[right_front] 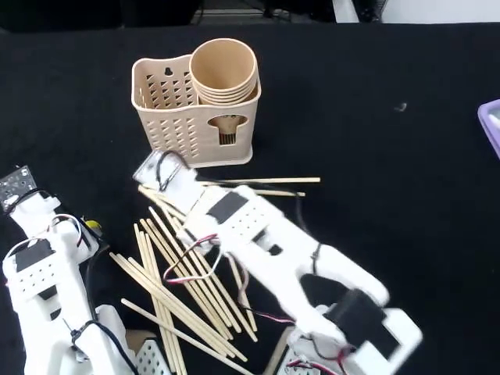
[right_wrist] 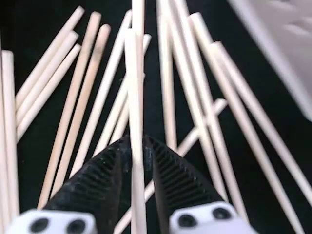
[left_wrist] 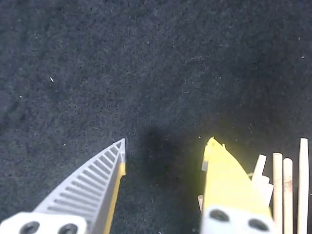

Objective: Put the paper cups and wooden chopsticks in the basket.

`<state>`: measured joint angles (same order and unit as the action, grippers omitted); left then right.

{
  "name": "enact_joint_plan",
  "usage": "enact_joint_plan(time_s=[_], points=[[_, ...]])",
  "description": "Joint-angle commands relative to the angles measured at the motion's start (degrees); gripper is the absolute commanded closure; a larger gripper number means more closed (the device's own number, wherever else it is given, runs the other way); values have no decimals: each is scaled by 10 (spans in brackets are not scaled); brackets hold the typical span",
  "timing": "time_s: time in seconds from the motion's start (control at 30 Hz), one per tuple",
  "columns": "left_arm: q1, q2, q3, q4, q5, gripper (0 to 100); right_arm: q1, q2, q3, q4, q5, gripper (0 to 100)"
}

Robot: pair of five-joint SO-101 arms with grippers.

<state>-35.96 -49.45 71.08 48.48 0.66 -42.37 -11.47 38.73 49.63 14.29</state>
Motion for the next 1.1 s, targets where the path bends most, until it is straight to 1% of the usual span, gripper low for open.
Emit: enact_joint_plan(time_s=[0.0,0.1,0.17,0.27,0.37,0.47,0.67,0.73,0.8,0.93,1.07], points=[[-1,-6,-15,-7,3,741,20,-119,-34,39,-4,988],[-1,-6,-15,-7,4,741,18,-206,-78,91,-7,987],[-1,-6,-15,-7,4,741,18,-256,-125,107,-7,987],[-1,-6,-15,-7,4,741,21,-301,-192,76,-6,987],[-1,-6,-15,-8,4,741,20,-305,-225,-14,-7,987],[-1,-6,-15,-8,4,741,19,-288,-225,-145,-8,987],[-1,-7,-15,-8,4,741,40,-174,-232,-431,-8,987],[-3,-7,-15,-8,4,741,41,-127,-245,-498,-8,987],[-4,-7,-15,-8,3,741,41,-81,-268,-535,-8,987],[-3,-7,-15,-8,2,741,42,-2,-339,-542,-7,987],[-4,-7,-14,-8,2,741,62,73,-408,-542,-7,987]])
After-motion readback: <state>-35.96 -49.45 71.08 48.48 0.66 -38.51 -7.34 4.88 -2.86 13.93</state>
